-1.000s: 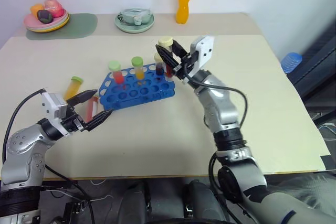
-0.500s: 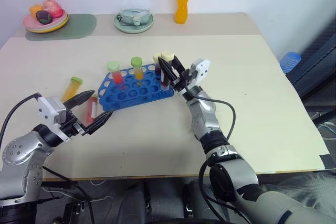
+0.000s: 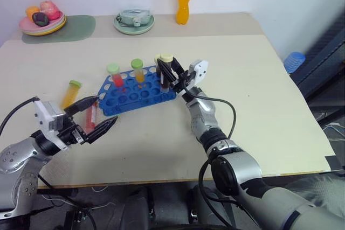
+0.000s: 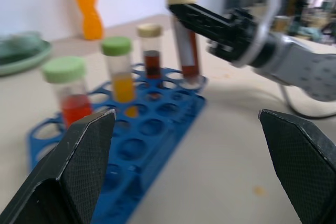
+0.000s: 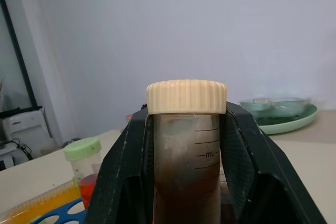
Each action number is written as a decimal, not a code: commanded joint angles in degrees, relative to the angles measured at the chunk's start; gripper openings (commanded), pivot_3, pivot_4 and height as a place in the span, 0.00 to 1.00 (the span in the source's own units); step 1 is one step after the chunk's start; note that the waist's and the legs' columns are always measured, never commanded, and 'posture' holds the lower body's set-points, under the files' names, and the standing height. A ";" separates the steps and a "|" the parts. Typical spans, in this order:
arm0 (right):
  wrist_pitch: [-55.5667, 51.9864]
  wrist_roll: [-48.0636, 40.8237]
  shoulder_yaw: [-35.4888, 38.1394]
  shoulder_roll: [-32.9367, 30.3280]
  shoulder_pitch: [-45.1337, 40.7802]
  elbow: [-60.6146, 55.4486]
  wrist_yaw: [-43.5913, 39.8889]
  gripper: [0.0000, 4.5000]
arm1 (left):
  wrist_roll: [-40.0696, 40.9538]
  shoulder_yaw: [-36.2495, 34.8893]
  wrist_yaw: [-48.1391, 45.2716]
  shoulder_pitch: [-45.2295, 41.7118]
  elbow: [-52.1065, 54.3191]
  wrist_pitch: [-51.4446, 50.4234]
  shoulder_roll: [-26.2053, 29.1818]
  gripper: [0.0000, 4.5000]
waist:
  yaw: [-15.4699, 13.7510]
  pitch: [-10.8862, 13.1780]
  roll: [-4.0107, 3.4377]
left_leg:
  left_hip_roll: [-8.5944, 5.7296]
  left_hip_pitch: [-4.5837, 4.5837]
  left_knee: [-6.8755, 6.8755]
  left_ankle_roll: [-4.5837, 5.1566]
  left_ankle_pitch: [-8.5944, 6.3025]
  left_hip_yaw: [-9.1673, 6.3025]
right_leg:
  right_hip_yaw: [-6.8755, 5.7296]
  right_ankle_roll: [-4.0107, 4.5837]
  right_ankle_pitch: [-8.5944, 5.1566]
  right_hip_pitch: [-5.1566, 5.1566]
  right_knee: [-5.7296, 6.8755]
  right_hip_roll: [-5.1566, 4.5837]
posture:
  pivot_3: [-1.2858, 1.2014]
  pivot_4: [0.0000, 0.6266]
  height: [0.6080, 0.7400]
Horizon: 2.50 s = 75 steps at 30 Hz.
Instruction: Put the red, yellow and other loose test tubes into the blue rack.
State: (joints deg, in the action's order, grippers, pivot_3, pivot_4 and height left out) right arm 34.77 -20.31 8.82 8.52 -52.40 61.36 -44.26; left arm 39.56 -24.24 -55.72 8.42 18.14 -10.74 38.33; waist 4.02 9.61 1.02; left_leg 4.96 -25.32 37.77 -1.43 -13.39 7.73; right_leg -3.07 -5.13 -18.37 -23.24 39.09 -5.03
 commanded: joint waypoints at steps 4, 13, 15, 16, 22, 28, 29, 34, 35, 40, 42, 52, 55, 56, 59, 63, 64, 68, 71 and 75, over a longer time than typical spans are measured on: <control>1.59 0.25 1.84 0.38 -1.42 2.89 -1.09 0.25 | 1.07 -2.54 -5.97 0.36 -2.65 2.23 1.06 1.00 | -0.02 0.00 0.00 | 0.00 0.01 -0.01 -0.02 0.01 0.01 | 0.00 0.00 0.00 0.01 0.00 0.00 | 0.52 0.24 1.00; 3.85 2.44 2.32 0.17 -2.05 5.25 0.93 0.25 | -0.46 -1.94 -9.80 0.38 -7.40 6.02 -0.15 1.00 | -0.03 0.00 0.00 | 0.00 0.03 -0.02 -0.02 0.01 0.00 | 0.00 0.00 0.00 0.04 0.00 -0.01 | 0.52 0.24 1.00; 4.29 2.95 2.30 0.21 -2.32 5.65 1.57 0.25 | -0.53 -1.91 -10.36 0.33 -8.14 6.48 -0.26 1.00 | -0.03 0.00 0.00 | 0.00 0.03 -0.02 -0.02 0.01 0.00 | 0.00 0.00 0.00 0.04 0.00 -0.01 | 0.52 0.24 1.00; 4.48 3.21 2.29 0.21 -2.40 5.78 1.89 0.25 | -0.48 -1.95 -10.60 0.27 -8.43 6.63 -0.25 1.00 | -0.03 0.00 0.00 | 0.00 0.03 -0.02 -0.02 0.01 0.00 | 0.00 0.00 0.00 0.04 0.00 -0.01 | 0.52 0.24 1.00; 6.29 4.87 2.16 0.16 -2.48 6.69 3.44 0.25 | -0.13 -2.54 -12.06 -0.11 -10.31 7.28 0.14 1.00 | -0.03 0.00 0.00 | 0.00 0.03 -0.02 -0.02 0.01 0.00 | 0.00 0.00 0.00 0.03 0.00 -0.01 | 0.52 0.24 1.00; 8.03 5.48 1.99 0.42 -1.32 6.66 2.07 0.36 | -0.15 -2.74 -12.51 -0.16 -10.96 7.47 0.30 1.00 | -0.03 0.00 0.00 | 0.00 0.03 -0.02 -0.02 0.01 -0.01 | 0.00 0.00 0.00 0.04 -0.01 -0.01 | 0.52 0.24 1.00; 8.17 5.58 1.99 0.40 -1.27 6.69 2.00 0.48 | -0.19 -2.70 -12.51 -0.24 -11.02 7.46 0.31 1.00 | -0.03 0.00 0.00 | 0.00 0.03 -0.02 -0.02 0.01 -0.01 | 0.00 0.00 0.00 0.04 -0.01 -0.01 | 0.52 0.24 1.00; 9.91 7.20 1.15 0.27 -0.12 5.89 1.11 0.99 | -0.34 -2.46 -12.05 -0.94 -11.19 7.18 0.23 1.00 | 0.01 0.00 -0.01 | 0.00 0.03 -0.03 -0.02 0.01 -0.01 | 0.00 0.00 0.00 0.03 0.00 -0.01 | 0.52 0.24 1.00; 10.09 7.22 1.20 0.29 0.04 5.75 1.03 0.99 | -0.37 -2.40 -11.98 -1.09 -11.23 7.13 0.21 1.00 | 0.00 0.00 -0.01 | 0.00 0.03 -0.03 -0.02 0.01 -0.01 | 0.00 0.00 0.00 0.03 0.00 -0.01 | 0.52 0.24 1.00; 11.43 9.12 0.28 -1.54 1.23 3.80 2.42 0.99 | -0.16 -1.72 -7.37 -3.81 -10.46 4.57 -0.51 1.00 | -0.04 0.00 -0.01 | 0.00 0.03 -0.03 -0.02 0.01 -0.02 | 0.00 0.00 0.00 0.03 -0.01 -0.01 | 0.52 0.24 1.00; 11.17 9.91 -0.41 -2.98 1.93 1.73 2.93 0.99 | -0.80 -1.35 -4.46 -4.79 -9.92 3.27 -0.76 1.00 | -0.08 0.00 -0.01 | -0.01 0.03 -0.03 -0.02 0.01 -0.03 | 0.00 0.00 0.00 0.04 -0.01 -0.02 | 0.52 0.24 1.00; -4.37 12.36 -9.56 -16.13 20.74 -30.50 -2.76 0.99 | 3.26 -5.81 23.94 -5.09 2.10 -16.70 -2.78 1.00 | -0.26 -0.01 0.02 | 0.00 0.01 -0.04 -0.01 0.01 -0.13 | 0.02 0.00 0.00 0.05 -0.01 -0.08 | 0.52 0.24 1.00; -15.92 8.92 -10.33 -22.97 27.28 -44.62 -5.76 0.99 | 7.01 -7.77 34.11 -6.80 5.87 -27.09 -1.32 1.00 | -0.67 0.00 0.02 | -0.01 0.02 -0.03 0.00 0.00 -0.14 | 0.03 -0.01 0.00 0.06 -0.01 -0.12 | 0.52 0.24 1.00; -18.97 7.76 -10.04 -25.39 28.94 -48.76 -6.46 0.99 | 8.35 -8.62 37.64 -8.00 6.50 -30.17 -0.97 1.00 | -0.80 0.00 0.02 | -0.02 0.02 -0.03 0.01 0.00 -0.15 | 0.03 -0.01 0.00 0.07 -0.01 -0.13 | 0.52 0.24 1.00; -27.77 3.08 -8.57 -31.69 31.82 -58.55 -8.44 0.99 | 11.21 -11.15 48.44 -14.04 5.07 -39.74 0.41 1.00 | -1.01 0.00 0.04 | -0.02 0.05 -0.03 0.01 0.00 -0.16 | 0.02 -0.01 0.00 0.08 -0.02 -0.09 | 0.52 0.24 1.00; -38.81 -4.52 -6.54 -39.18 31.32 -67.82 -12.26 0.99 | 12.48 -9.96 57.03 -30.29 -7.44 -58.81 8.33 1.00 | -1.61 0.03 0.12 | -0.04 0.06 -0.01 0.01 -0.01 -0.21 | 0.01 -0.01 0.00 0.08 -0.01 0.00 | 0.52 0.24 1.00; -40.71 -5.92 -6.30 -40.45 30.86 -69.50 -12.94 0.99 | 12.20 -8.95 57.00 -34.54 -11.44 -62.00 10.01 1.00 | -1.70 0.04 0.14 | -0.05 0.05 0.01 0.01 0.00 -0.21 | 0.01 -0.01 0.00 0.09 -0.02 0.01 | 0.52 0.24 1.00; -47.14 -8.59 -7.46 -44.05 27.99 -75.05 -14.45 0.99 | 4.24 2.70 52.37 -48.51 -27.38 -65.14 15.57 1.00 | -1.86 0.05 0.19 | -0.09 0.04 0.01 0.03 -0.02 -0.11 | 0.00 -0.03 -0.01 0.08 -0.08 0.01 | 0.52 0.24 1.00; -52.24 -12.93 -7.61 -44.35 24.99 -76.42 -16.07 0.99 | -2.65 12.41 46.30 -56.37 -36.87 -61.87 17.06 1.00 | -1.91 0.06 0.20 | -0.10 0.03 0.01 0.00 0.00 -0.02 | -0.01 -0.03 -0.01 0.05 -0.06 0.03 | 0.52 0.24 1.00; -57.96 -17.00 -7.86 -45.36 21.75 -78.02 -18.28 0.99 | -11.88 22.62 39.55 -67.51 -51.59 -57.50 15.66 1.00 | -2.35 0.16 0.38 | -0.09 -0.10 0.08 0.01 0.00 0.05 | -0.05 -0.03 -0.01 -0.03 -0.07 0.06 | 0.52 0.24 1.00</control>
State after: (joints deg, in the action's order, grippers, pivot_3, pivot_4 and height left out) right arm -21.68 -35.07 0.40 -35.88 -28.68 -14.30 -61.60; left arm 31.87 -3.83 -13.67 -55.39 -29.61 -70.64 53.40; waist 1.68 9.77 1.39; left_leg 4.86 -25.44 37.86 -1.42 -13.40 7.77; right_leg -3.12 -5.16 -18.39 -23.27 39.01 -4.96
